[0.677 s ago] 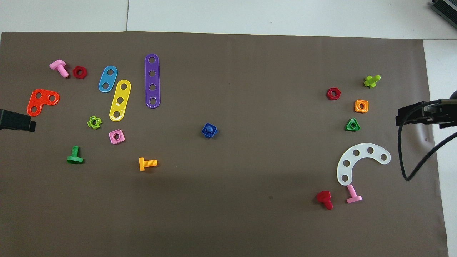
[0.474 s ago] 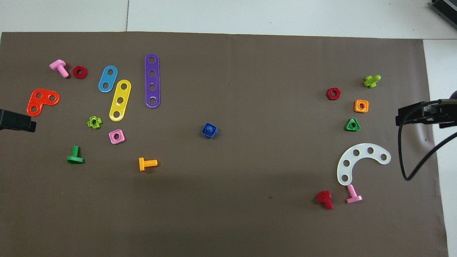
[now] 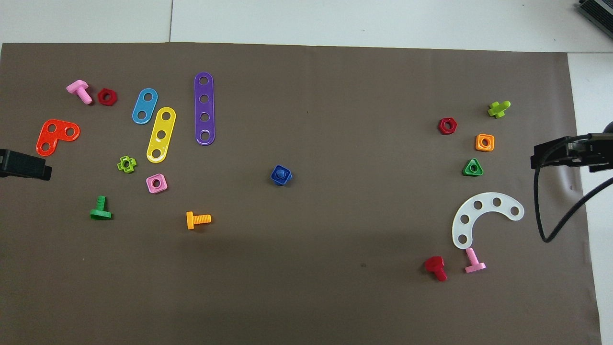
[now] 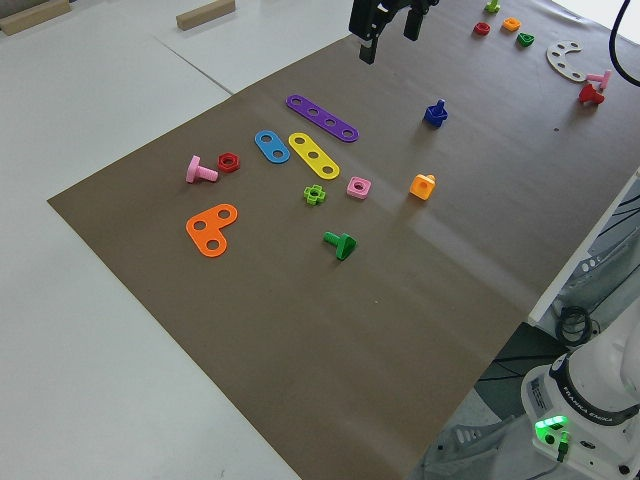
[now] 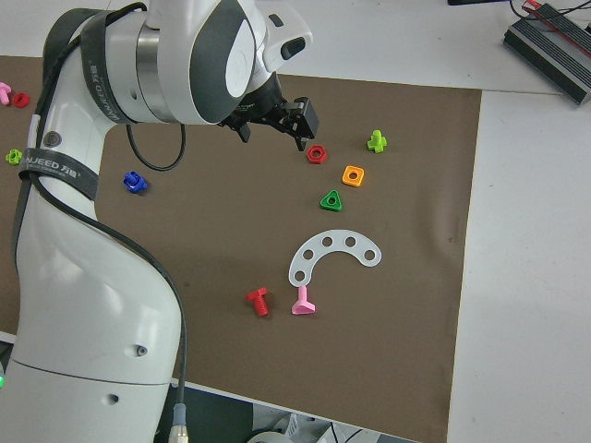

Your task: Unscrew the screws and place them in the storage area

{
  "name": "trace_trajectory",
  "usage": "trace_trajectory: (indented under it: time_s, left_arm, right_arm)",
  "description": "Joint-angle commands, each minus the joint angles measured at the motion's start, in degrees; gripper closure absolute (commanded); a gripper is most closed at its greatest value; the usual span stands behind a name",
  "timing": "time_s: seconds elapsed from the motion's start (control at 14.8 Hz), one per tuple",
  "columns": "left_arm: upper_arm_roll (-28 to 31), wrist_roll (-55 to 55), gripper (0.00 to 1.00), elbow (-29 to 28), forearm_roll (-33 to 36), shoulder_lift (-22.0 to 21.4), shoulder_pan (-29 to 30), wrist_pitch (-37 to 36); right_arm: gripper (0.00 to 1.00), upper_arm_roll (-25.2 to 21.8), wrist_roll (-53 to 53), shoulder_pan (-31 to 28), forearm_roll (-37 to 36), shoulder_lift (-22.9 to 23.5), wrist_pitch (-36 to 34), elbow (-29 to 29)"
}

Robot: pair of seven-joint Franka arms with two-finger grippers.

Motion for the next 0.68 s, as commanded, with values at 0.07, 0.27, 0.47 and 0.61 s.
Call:
trace_trajectory:
  time_s: [0.07, 0.27, 0.47, 0.61]
  left_arm:
    - [0.5, -0.6, 0.02, -1.3, -0.7, -0.7, -2.6, 1.6]
    - [-2.2, -4.8, 0.02, -2.1, -0.8, -0.1, -3.4, 5.4]
    - [-4.4, -5.8, 0.02, -3.9, -0.8, 0.3, -3.9, 9.5]
    - [-5.2, -8.0, 0.02, -6.4, -0.8, 0.9, -4.8, 13.4]
  right_arm:
    - [0.00, 0.5, -1.2, -0.6, 0.0, -0.6, 0.3, -0.7]
    - [0.00, 0.5, -1.2, -0.6, 0.0, -0.7, 0.3, -0.6]
    - [0.00, 0.5, -1.2, -0.6, 0.0, -0.6, 0.3, -0.7]
    - [0.00, 0.5, -1.2, -0.6, 0.0, -0.7, 0.3, -0.7]
